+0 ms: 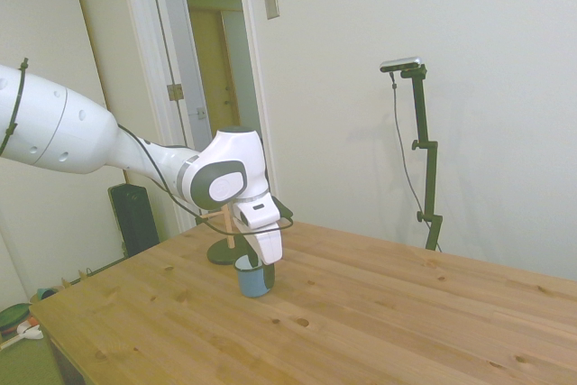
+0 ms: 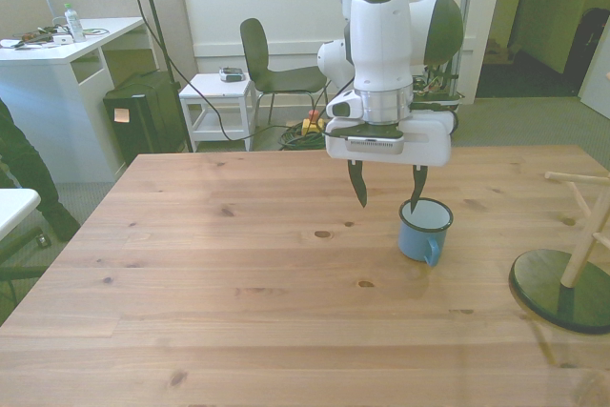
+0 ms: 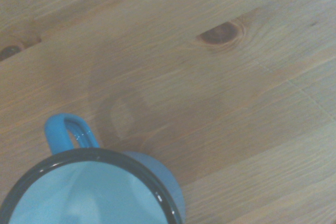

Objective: Hang the mug

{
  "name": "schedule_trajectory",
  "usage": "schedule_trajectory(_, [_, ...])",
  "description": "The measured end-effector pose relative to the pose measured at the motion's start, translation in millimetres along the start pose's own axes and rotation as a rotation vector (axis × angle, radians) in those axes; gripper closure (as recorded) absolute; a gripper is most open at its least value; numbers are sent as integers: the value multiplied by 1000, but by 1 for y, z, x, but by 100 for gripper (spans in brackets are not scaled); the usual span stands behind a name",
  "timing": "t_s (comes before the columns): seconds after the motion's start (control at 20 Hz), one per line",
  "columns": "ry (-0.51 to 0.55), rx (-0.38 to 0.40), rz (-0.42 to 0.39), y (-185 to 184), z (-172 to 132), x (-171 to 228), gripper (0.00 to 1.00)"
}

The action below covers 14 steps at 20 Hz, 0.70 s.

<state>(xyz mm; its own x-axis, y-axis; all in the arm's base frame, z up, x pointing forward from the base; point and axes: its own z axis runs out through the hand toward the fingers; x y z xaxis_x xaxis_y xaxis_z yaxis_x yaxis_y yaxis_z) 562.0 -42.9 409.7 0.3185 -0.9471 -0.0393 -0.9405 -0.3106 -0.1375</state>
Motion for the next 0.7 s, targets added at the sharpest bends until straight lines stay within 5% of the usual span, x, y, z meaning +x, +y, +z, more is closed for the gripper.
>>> schedule_trajectory(0.25, [-2,-18,0,-1,10,2,0])
schedule_trajectory(0.3, [-2,-18,-1,-1,11,2,100])
schedule_trajectory(0.7, [0,-15,-10,-3,12,-1,100])
